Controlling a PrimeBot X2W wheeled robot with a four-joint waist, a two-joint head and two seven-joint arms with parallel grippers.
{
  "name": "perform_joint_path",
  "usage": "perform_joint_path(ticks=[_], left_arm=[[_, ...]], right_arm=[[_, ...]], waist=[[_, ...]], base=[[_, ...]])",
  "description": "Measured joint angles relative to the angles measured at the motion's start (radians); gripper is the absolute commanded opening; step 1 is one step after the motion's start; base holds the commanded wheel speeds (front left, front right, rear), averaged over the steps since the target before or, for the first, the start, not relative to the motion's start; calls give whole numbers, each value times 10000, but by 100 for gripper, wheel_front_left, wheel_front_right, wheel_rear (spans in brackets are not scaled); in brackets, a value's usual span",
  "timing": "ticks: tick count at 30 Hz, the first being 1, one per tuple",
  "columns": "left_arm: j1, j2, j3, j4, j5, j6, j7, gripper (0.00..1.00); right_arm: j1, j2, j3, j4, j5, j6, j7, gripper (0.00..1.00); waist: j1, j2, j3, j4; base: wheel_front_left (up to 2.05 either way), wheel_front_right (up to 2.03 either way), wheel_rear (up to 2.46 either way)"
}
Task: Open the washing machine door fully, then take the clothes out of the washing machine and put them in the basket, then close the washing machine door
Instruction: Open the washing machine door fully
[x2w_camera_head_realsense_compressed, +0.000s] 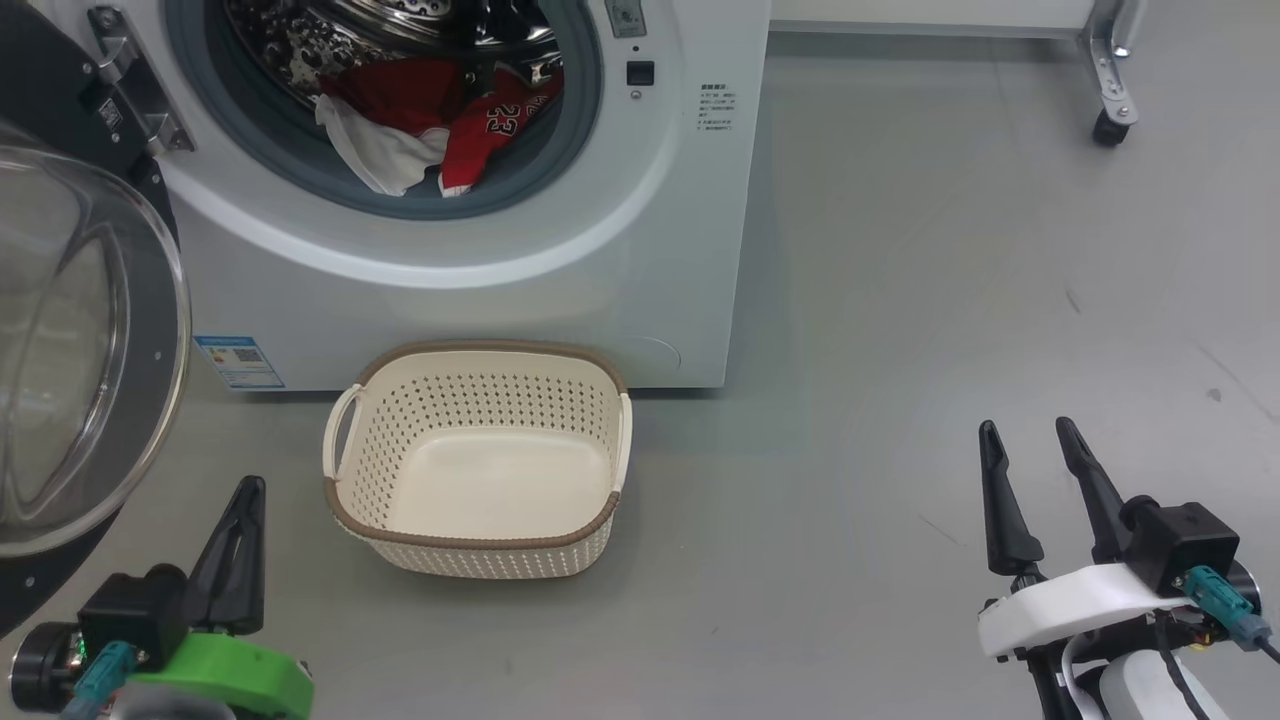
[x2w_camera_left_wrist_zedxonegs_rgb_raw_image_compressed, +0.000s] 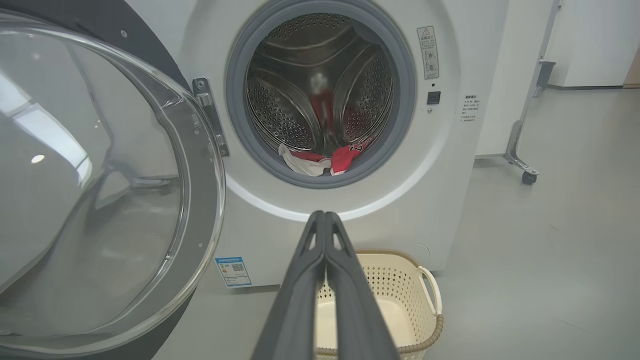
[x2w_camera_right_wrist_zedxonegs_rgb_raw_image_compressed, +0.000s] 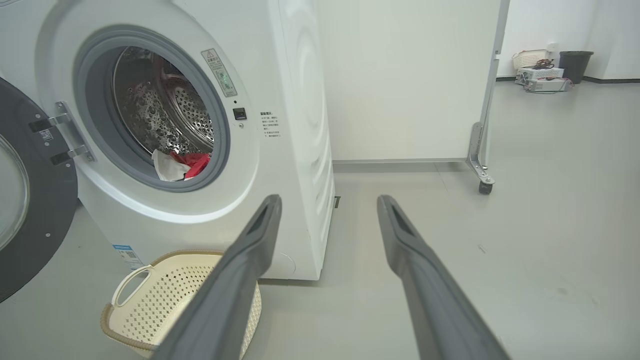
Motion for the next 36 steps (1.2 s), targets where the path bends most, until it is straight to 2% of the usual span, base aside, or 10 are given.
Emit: perform_joint_path(ticks=[12, 13, 15, 16, 17, 36], left_arm=[[536, -485, -27, -865, 105, 15, 0, 0], [545, -520, -40, -940, 107, 15, 0, 7], [557, -619, 13, -1041, 100, 25, 0, 69], [569, -686, 36, -1041, 75, 33, 0, 95], [606, -742, 27, -1005, 35, 33, -2, 100], [908, -826, -150, -1409, -19, 13, 0, 100]], right_arm=[[113, -46, -100, -313, -15, 27, -77, 100], [130, -54, -119, -328, -19, 27, -84, 100], [153, -63, -130, -343, -35, 27, -86, 100], [164, -65, -136, -347, -35, 27, -86, 100], [187, -65, -148, -347, -35, 27, -86, 100], [339, -35, -211, -324, -186, 27, -115, 100]], waist=[[0, 0, -182, -504], [0, 0, -178, -514], [0, 0, -168, -535], [0, 0, -165, -546], [0, 0, -163, -558], [0, 0, -157, -651]], base=[[0, 0, 0], [0, 0, 0], [0, 0, 0], [0, 0, 0], [0, 0, 0], [0, 0, 0]])
